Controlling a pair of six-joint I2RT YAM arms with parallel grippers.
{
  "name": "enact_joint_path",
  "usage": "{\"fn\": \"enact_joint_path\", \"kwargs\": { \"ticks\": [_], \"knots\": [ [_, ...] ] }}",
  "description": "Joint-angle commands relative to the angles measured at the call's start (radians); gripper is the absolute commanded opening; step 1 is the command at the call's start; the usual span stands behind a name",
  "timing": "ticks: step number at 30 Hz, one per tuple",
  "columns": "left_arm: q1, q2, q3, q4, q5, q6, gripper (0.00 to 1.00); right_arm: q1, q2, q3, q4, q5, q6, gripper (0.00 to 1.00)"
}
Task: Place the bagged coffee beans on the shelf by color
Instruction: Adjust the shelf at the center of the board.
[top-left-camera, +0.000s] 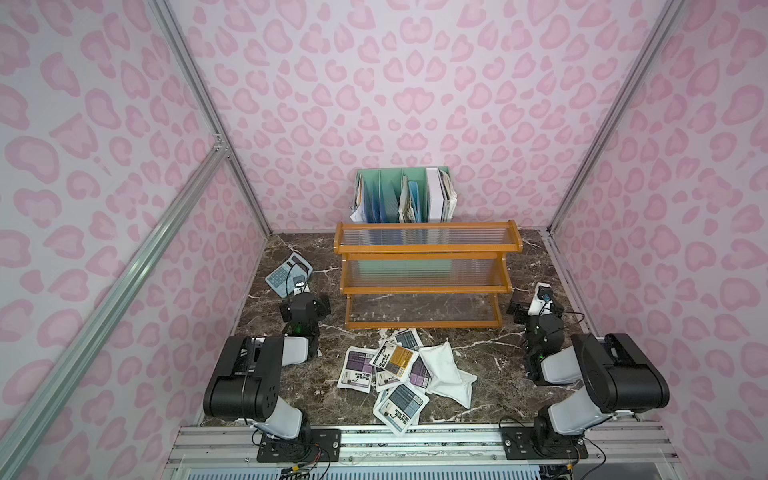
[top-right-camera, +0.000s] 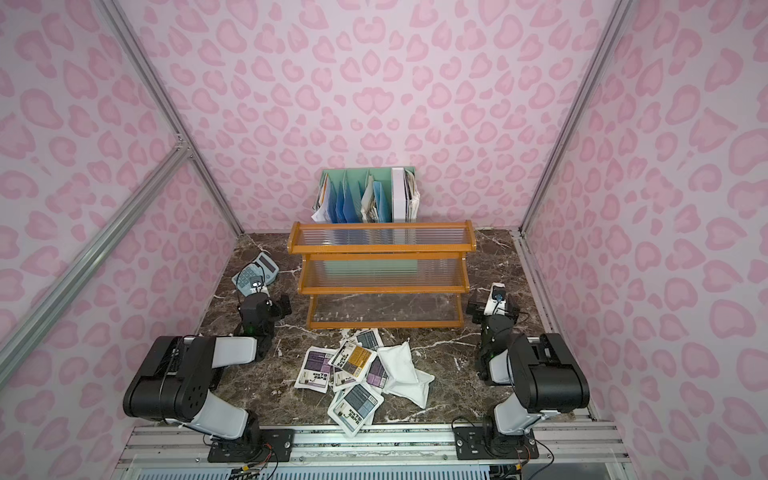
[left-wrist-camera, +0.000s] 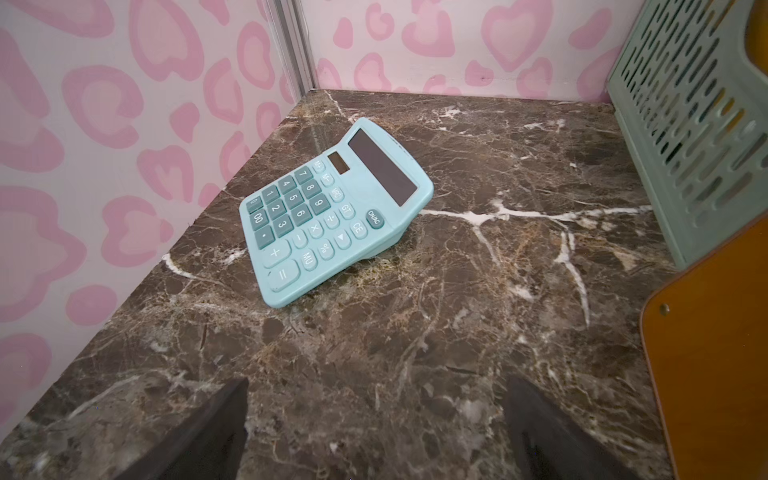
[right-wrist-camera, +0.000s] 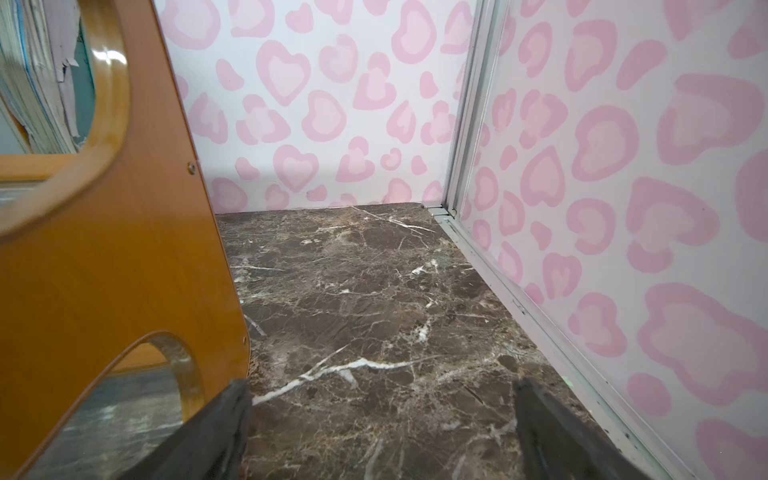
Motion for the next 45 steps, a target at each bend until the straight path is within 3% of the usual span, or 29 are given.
{"fn": "enact_joint_path", "kwargs": {
  "ticks": [1,34,45],
  "knots": [
    [0.0,-0.004,0.003,0.003,0.006,0.012,0.99,0.001,-0.004,0.005,0.011,0.007,-0.006,1.0],
    [0.003,-0.007,-0.003,0.008,0.005,0.014,0.99,0.001,-0.002,0.005,0.008,0.005,-0.006,1.0],
    [0.003,-0.009,0.002,-0.004,0.006,0.011,0.99,-0.026,-0.011,0.015,-0.024,-0.063,0.009,1.0]
  ]
}}
